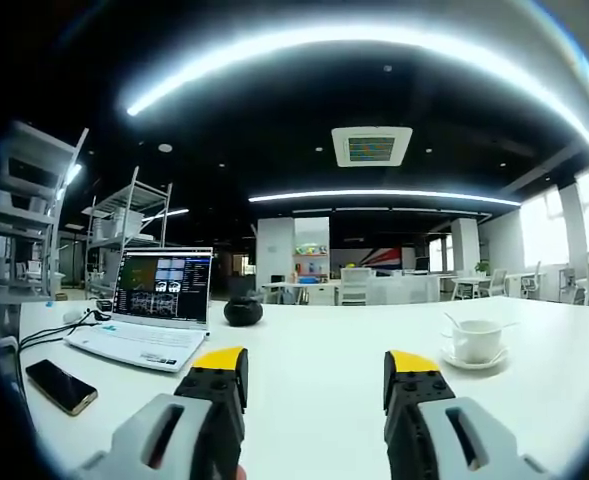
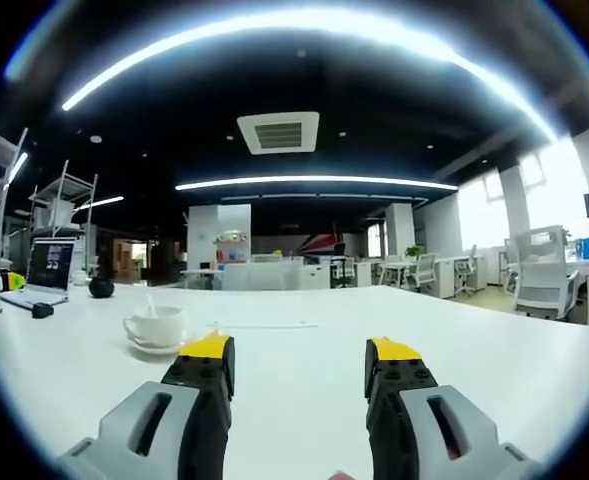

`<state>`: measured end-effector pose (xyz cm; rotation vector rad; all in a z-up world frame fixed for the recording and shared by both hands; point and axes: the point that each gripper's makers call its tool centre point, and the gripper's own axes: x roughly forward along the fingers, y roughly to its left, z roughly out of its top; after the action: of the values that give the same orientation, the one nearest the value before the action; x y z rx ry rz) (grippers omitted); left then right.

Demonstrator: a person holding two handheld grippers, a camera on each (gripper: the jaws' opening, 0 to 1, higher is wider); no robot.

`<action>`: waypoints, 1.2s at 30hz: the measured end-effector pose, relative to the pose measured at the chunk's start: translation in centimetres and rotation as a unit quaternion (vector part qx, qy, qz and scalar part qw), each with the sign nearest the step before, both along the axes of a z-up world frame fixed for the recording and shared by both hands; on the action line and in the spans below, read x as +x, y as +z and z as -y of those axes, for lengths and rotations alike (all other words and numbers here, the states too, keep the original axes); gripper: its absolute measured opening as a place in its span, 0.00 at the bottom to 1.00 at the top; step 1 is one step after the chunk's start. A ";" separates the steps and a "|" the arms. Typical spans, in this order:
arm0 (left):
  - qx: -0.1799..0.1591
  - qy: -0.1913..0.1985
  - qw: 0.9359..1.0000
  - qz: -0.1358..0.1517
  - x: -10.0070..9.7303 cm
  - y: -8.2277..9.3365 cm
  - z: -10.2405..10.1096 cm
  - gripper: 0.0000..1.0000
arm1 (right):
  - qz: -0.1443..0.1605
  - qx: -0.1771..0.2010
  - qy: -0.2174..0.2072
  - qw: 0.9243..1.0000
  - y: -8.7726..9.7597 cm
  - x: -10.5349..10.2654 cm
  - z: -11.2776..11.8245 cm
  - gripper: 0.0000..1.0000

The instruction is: Tidy tabletop coffee trays, cups and spoons，present forward

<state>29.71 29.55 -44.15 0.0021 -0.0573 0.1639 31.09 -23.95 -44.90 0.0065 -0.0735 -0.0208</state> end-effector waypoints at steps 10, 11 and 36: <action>-0.002 -0.001 1.000 0.006 -0.1 0.4 -0.1 0.55 | -0.001 0.001 -0.002 1.000 0.0 -0.1 0.1 0.53; -0.002 -0.001 1.000 0.006 -0.1 0.4 -0.1 0.55 | -0.001 0.001 -0.002 1.000 0.0 -0.1 0.1 0.53; -0.007 0.001 1.000 0.006 -0.2 0.4 -0.2 0.55 | 0.001 0.001 -0.001 1.000 0.0 -0.1 -0.1 0.52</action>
<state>29.51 29.77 -43.74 -0.0131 -0.0675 0.1663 31.02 -23.83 -44.85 0.0075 -0.0746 -0.0238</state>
